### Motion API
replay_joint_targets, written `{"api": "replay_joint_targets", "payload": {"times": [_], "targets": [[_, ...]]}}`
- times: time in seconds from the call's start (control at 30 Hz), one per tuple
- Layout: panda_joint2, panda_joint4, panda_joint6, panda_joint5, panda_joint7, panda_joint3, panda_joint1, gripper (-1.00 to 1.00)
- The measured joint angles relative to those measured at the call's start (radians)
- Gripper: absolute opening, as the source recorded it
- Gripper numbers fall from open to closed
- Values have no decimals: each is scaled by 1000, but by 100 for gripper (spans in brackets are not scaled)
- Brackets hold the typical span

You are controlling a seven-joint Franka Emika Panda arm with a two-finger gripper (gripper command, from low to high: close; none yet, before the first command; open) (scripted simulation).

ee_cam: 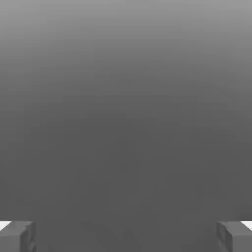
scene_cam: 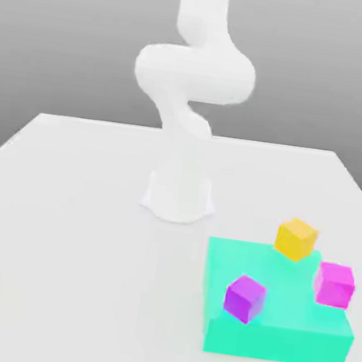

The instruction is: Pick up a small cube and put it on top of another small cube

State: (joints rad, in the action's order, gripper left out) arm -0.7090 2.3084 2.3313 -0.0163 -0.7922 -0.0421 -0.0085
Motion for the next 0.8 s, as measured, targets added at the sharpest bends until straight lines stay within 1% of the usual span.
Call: {"api": "replay_joint_targets", "payload": {"times": [0.23,0.53,0.8], "targets": [[258,24,89,-57,30,-122,-29,0],[585,54,200,-160,90,-258,-85,0],[875,80,299,-241,136,-309,-208,0]]}}
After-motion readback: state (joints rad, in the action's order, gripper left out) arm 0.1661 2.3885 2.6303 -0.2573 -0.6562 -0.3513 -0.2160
